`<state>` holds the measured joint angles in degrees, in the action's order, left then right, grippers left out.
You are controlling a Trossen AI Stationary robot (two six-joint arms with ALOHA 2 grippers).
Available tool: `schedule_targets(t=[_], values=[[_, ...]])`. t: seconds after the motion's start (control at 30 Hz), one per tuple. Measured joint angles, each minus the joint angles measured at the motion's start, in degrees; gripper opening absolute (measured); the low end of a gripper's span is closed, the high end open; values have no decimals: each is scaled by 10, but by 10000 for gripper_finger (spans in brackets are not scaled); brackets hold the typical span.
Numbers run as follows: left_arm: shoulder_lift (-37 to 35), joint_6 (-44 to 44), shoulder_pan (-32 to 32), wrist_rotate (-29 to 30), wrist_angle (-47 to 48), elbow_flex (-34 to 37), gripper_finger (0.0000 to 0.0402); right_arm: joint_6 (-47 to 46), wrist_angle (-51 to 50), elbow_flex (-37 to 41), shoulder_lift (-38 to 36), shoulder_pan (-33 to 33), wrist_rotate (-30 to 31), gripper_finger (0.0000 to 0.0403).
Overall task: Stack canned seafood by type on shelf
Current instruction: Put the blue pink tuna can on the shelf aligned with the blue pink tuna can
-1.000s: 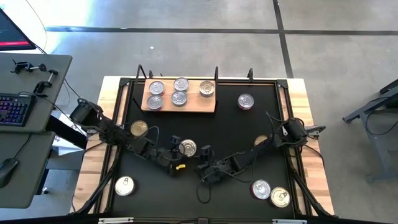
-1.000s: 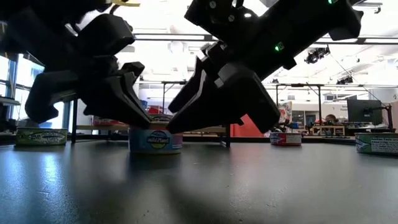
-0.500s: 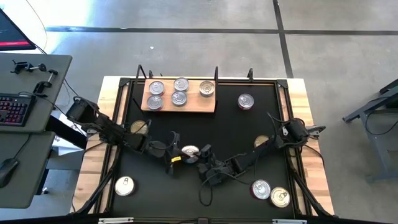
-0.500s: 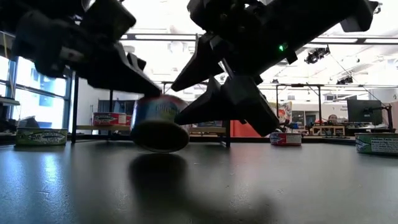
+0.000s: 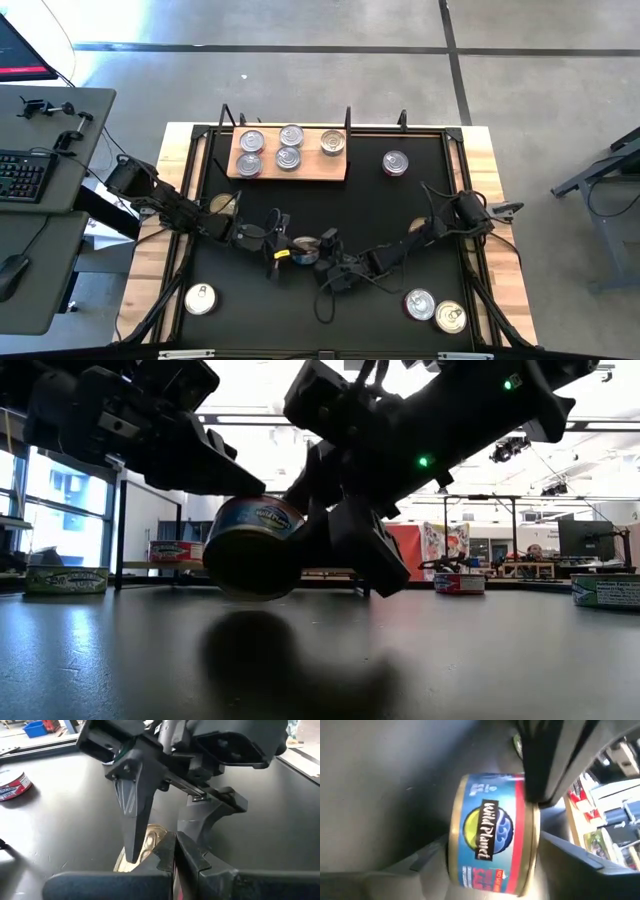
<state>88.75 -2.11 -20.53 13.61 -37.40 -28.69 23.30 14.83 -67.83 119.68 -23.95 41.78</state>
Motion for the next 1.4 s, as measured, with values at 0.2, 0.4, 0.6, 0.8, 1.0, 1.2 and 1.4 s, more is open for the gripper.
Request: schedule_targets(t=[0.2, 0.4, 0.6, 0.8, 1.0, 1.2, 1.4], values=[[0, 0, 0, 14, -4, 0, 0, -43, -14, 0, 0, 1, -2, 169], [-44, 18, -12, 60, 79, -2, 1, -63, -56, 1, -21, -1, 49, 170], [-143, 117, -46, 189, 290, -1, 1, -116, -249, -73, -62, 12, 125, 170], [-178, 183, -81, 280, 365, -1, 1, -57, -362, -182, -57, 94, 109, 170], [-178, 182, -107, 309, 350, -1, 0, -19, -364, -240, -26, 186, 103, 170], [-178, 181, -119, 316, 349, -1, 0, -59, -389, -240, 9, 244, 96, 170], [-178, 174, -119, 320, 343, -1, 0, -84, -391, -240, 46, 268, 105, 170]])
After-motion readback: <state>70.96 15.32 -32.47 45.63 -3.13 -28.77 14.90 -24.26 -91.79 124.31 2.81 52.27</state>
